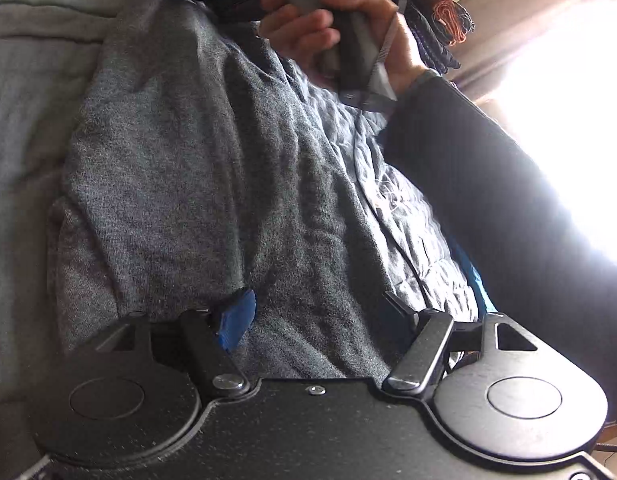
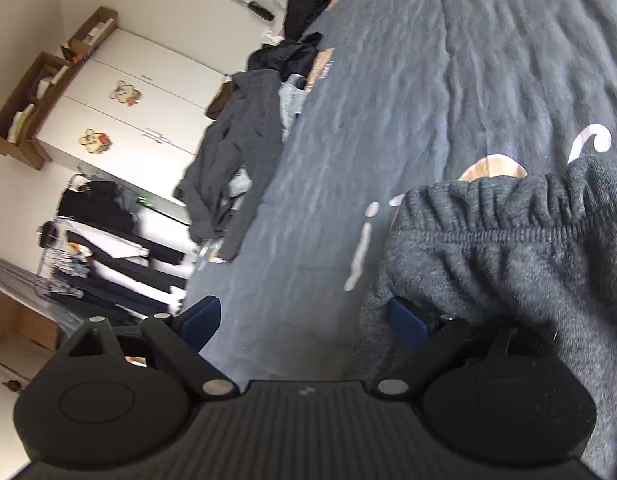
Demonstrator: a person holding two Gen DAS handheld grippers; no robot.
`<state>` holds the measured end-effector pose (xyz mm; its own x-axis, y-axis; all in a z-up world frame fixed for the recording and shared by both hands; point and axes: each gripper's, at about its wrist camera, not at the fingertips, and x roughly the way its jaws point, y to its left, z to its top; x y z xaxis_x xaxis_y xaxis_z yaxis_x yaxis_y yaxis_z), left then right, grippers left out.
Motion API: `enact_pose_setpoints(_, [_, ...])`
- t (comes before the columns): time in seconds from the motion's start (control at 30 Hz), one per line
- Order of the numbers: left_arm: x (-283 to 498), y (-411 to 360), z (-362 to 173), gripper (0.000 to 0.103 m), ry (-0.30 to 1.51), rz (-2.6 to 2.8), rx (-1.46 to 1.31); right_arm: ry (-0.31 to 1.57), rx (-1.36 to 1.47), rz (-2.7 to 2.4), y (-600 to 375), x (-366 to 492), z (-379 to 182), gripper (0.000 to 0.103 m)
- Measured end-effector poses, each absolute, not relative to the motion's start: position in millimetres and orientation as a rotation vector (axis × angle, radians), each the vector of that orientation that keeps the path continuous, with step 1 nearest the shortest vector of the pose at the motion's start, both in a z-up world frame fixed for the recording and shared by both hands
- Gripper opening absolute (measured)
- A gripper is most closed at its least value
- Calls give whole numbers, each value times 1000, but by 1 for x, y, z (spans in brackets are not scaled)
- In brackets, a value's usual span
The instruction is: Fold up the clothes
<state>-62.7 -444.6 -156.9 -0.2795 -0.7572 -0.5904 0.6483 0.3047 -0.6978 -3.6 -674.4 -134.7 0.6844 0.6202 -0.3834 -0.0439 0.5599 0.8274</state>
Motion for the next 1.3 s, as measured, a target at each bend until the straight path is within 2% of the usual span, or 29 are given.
enact_pose_setpoints(0.17, [-58, -455, -163, 68, 1254, -1360, -113, 690, 850, 570, -673, -29, -108, 94])
enact_pose_setpoints(0.27, [-56, -460, -166, 68, 1247, -1364, -109, 725, 860, 427, -692, -27, -123, 94])
enact_pose_setpoints(0.33, [-53, -463, -170, 68, 1248, -1368, -113, 723, 961, 347, -716, -23, -145, 88])
enact_pose_setpoints(0.37, [-51, -465, -171, 68, 1249, -1370, -115, 682, 986, 328, -727, -24, -148, 82])
enact_pose_setpoints(0.4, [-53, -463, -171, 68, 1251, -1371, -119, 642, 1010, 308, -737, -26, -151, 80])
enact_pose_setpoints(0.63, [-66, -436, -158, 68, 1261, -1378, -125, 542, 1026, 98, -784, -34, -160, 81])
enact_pose_setpoints(0.77, [-69, -420, -151, 68, 1261, -1384, -131, 514, 1127, 67, -797, -44, -155, 84])
enact_pose_setpoints(1.0, [-65, -419, -147, 68, 1256, -1397, -158, 521, 988, 330, -722, -100, -104, 90])
enact_pose_setpoints(1.07, [-63, -412, -140, 69, 1224, -1406, -172, 570, 975, 354, -697, -124, -103, 90])
enact_pose_setpoints(1.17, [-57, -400, -135, 78, 1186, -1395, -208, 610, 1006, 351, -672, -164, -106, 90])
enact_pose_setpoints(1.3, [-50, -388, -149, 78, 1222, -1367, -238, 668, 993, 311, -638, -217, -108, 90])
